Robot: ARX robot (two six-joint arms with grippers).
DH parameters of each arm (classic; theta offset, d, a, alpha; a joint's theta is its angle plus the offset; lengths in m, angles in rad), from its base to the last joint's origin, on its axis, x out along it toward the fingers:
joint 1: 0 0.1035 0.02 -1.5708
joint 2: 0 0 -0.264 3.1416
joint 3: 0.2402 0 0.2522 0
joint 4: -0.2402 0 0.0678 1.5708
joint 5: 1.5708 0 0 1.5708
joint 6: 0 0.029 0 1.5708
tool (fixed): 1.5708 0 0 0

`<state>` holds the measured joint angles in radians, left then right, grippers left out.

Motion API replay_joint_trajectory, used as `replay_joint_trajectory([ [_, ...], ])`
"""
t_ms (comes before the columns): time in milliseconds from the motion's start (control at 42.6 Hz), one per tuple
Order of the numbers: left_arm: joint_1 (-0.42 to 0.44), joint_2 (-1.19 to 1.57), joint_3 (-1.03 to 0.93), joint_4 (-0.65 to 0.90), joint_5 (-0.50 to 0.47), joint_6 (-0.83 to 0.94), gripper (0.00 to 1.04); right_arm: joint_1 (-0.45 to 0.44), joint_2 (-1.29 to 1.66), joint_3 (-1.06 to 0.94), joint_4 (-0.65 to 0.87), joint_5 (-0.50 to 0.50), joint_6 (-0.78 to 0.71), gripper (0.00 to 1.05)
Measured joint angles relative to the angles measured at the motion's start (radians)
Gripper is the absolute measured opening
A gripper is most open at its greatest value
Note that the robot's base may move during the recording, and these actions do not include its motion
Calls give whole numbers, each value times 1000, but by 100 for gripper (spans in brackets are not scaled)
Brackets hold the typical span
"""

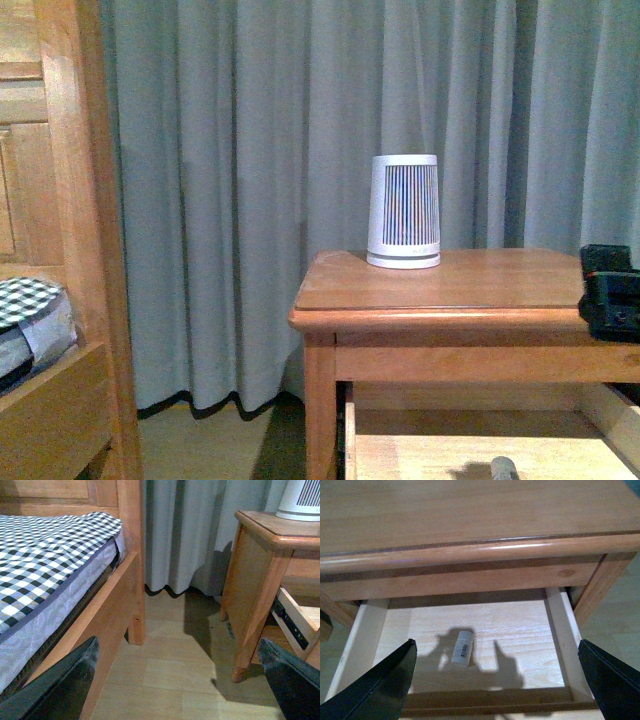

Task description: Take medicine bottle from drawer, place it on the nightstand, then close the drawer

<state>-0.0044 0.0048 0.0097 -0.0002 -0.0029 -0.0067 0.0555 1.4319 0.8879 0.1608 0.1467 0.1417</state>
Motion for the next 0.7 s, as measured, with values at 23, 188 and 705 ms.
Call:
replay_joint_trajectory([
  [23,0,0,0,0,0,0,98,3,28,21,-9,5,1,98],
  [188,0,0,0,0,0,0,98,25,199,145,-64,45,2,98],
  [705,0,0,0,0,0,0,98,50,608,319,-60,60,27,98],
])
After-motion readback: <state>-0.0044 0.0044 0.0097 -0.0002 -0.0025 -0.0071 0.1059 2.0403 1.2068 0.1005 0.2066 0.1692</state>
